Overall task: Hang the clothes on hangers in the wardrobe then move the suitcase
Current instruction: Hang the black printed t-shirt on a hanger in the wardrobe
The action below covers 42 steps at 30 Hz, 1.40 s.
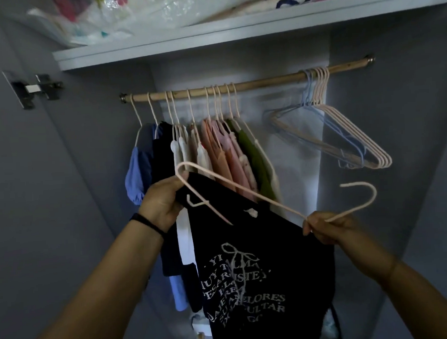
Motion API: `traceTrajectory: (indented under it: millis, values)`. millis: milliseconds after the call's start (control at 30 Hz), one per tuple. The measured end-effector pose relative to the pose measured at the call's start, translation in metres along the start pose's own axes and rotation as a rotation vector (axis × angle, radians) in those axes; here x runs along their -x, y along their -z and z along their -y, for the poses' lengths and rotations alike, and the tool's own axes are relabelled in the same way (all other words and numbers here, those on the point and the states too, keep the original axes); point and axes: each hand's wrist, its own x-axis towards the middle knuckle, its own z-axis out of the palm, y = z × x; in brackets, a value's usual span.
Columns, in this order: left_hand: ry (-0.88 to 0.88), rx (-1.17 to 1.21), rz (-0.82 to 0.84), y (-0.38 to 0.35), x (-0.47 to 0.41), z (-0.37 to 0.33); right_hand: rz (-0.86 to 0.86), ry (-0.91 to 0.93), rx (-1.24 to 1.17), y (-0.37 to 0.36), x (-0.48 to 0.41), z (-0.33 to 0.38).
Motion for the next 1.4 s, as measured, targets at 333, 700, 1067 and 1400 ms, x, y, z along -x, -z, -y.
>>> traceTrajectory:
  millis: [333,700,1067,1400]
  values:
    - [-0.435,-0.464,-0.246,-0.003,0.013,0.007,-0.013,-0.054,0.164,0.018,-0.004,0.003]
    - [-0.872,-0.834,-0.414,-0.018,0.024,0.005,0.067,-0.116,0.217,0.016,-0.001,0.028]
    - [-0.792,-1.165,0.127,-0.051,0.040,0.040,0.109,-0.002,0.507,-0.018,-0.048,0.066]
    - [-0.814,-1.098,0.183,-0.002,0.031,0.015,0.250,0.045,0.267,0.013,-0.056,0.098]
